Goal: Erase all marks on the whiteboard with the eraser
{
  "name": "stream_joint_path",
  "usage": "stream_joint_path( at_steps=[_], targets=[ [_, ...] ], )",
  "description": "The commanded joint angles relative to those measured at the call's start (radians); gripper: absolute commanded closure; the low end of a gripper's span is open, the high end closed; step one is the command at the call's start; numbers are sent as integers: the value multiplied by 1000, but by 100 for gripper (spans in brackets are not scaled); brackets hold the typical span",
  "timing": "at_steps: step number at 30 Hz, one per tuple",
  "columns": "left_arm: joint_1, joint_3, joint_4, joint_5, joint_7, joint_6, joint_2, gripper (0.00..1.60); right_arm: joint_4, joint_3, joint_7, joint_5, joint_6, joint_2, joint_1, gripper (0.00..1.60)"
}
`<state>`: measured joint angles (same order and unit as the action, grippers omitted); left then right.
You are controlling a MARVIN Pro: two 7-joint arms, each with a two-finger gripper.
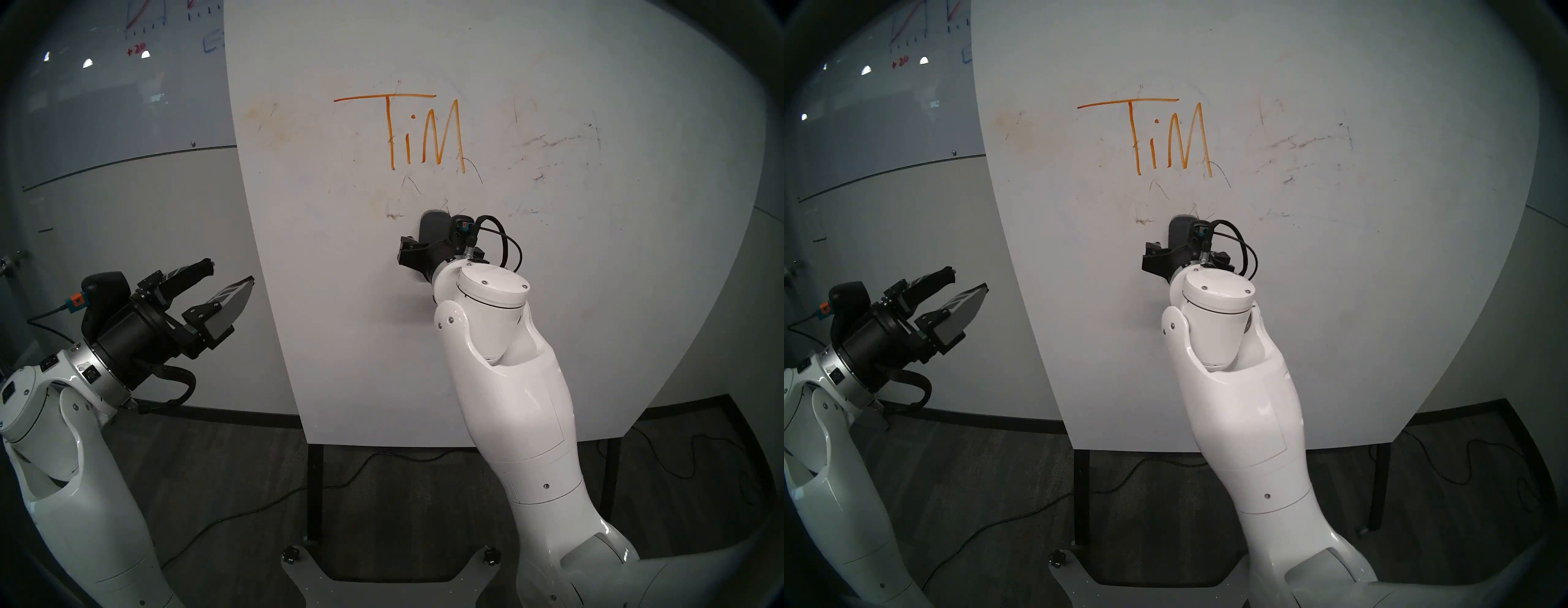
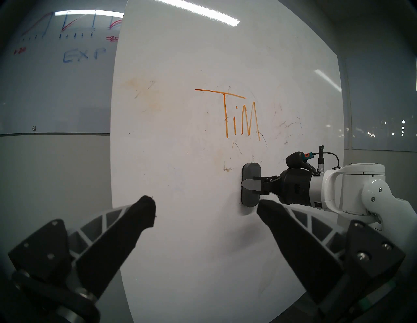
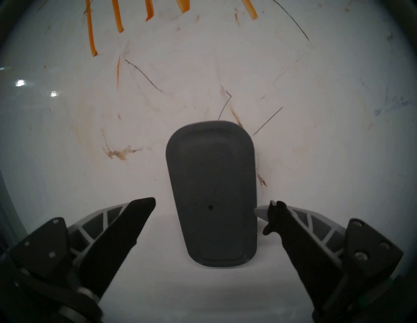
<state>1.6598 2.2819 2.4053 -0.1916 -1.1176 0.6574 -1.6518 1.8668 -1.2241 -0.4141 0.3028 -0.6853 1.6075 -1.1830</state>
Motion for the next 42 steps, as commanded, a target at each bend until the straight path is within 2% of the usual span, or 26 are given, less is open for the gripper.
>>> stream_joint_path(
  at_steps=[1,13,14,15,16,18,21,23,25,27,29,38,42],
  targets=[
    [0,0,11,-2,0,0,2,0,-10,-1,42,18,20,3,56,0],
    [0,-1,11,-2,0,0,2,0,-49,-9,68,24,30,-5,79,0],
    [0,-1,11,-2,0,0,1,0,-51,-9,68,23,32,-6,79,13],
    [0,-1,11,-2,0,0,1,0,-53,-9,68,23,33,-6,80,43],
    [0,-1,11,-2,0,0,2,0,-54,-8,68,22,36,-7,80,63],
    [0,-1,11,-2,0,0,2,0,-55,-7,67,21,39,-7,80,81],
    [0,-1,11,-2,0,0,2,0,-56,-6,64,19,43,-6,79,88],
    [0,-1,11,-2,0,0,1,0,-56,-5,62,18,45,-5,78,101],
    [0,-1,11,-2,0,0,1,0,-55,-5,60,18,47,-4,76,123],
    [0,-1,11,-2,0,0,2,0,-53,-5,58,17,49,-3,74,134],
    [0,-1,11,-2,0,0,1,0,-50,-5,56,17,50,-3,72,159],
    [0,0,10,-2,0,0,2,0,-18,-3,55,16,49,-7,67,160],
    [0,0,10,-2,0,0,2,0,-3,-4,72,18,41,-21,87,160]
  ],
)
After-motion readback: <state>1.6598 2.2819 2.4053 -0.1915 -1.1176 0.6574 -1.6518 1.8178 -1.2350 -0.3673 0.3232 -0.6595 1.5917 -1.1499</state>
